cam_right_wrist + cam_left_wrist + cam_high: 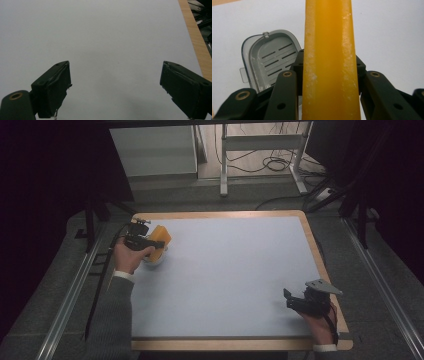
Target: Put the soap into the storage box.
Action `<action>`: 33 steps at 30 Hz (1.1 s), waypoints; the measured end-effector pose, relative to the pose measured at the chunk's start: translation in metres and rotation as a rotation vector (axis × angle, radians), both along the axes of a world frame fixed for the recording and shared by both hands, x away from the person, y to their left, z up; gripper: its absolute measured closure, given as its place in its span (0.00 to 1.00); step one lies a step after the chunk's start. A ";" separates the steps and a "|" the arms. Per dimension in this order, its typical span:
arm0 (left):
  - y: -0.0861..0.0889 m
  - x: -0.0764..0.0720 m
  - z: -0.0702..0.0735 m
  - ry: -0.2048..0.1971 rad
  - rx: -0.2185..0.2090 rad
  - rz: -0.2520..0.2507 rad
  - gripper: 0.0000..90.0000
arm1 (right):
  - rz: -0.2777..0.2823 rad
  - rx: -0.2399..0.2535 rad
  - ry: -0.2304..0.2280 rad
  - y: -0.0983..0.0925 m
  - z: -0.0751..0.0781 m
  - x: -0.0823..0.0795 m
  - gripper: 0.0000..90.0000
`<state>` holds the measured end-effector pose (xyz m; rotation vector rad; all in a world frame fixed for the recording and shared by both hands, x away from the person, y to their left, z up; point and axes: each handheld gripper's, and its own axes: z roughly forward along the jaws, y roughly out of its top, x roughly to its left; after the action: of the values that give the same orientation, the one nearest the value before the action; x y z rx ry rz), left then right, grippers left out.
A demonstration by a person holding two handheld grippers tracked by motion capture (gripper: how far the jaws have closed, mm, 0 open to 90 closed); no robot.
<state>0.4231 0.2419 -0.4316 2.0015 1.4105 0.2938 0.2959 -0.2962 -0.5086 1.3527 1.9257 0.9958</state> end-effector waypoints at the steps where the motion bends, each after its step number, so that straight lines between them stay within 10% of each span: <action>1: 0.000 0.001 0.000 0.001 -0.002 0.002 0.68 | 0.000 0.000 0.000 0.000 0.000 0.000 0.11; 33: 0.019 0.026 -0.021 0.058 -0.019 0.122 0.68 | -0.006 0.000 0.001 -0.002 -0.001 0.000 0.11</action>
<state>0.4495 0.2611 -0.4529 1.9262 1.5698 0.2771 0.2963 -0.2979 -0.5094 1.3584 1.9207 0.9926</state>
